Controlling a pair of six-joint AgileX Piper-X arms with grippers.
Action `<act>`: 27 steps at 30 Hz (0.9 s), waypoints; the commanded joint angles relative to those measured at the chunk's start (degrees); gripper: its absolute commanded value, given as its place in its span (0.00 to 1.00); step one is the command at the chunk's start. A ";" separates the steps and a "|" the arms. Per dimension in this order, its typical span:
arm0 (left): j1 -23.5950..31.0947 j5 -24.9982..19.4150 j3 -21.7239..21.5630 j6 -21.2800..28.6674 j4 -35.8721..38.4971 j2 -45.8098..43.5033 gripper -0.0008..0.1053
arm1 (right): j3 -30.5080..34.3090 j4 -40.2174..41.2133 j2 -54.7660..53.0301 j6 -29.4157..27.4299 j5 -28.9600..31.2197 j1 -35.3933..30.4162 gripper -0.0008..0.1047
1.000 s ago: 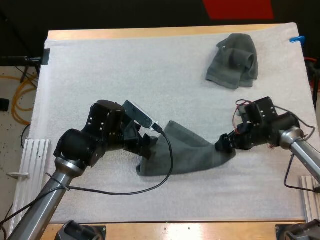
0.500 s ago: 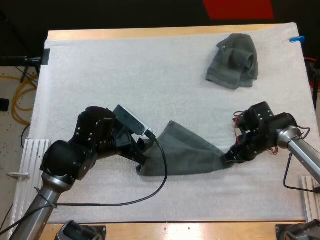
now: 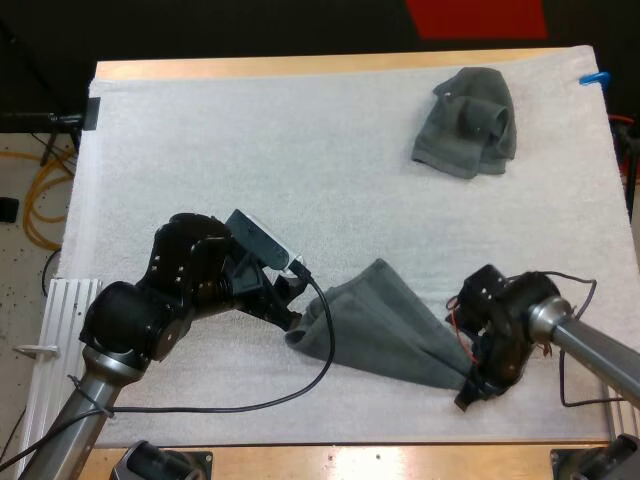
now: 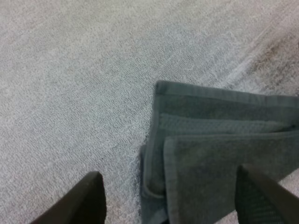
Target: Pick towel from pile fold and stack
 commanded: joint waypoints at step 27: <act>-0.16 -0.06 -0.10 1.33 -6.48 1.06 0.55 | 4.04 1.42 -23.60 38.74 11.13 1.90 0.65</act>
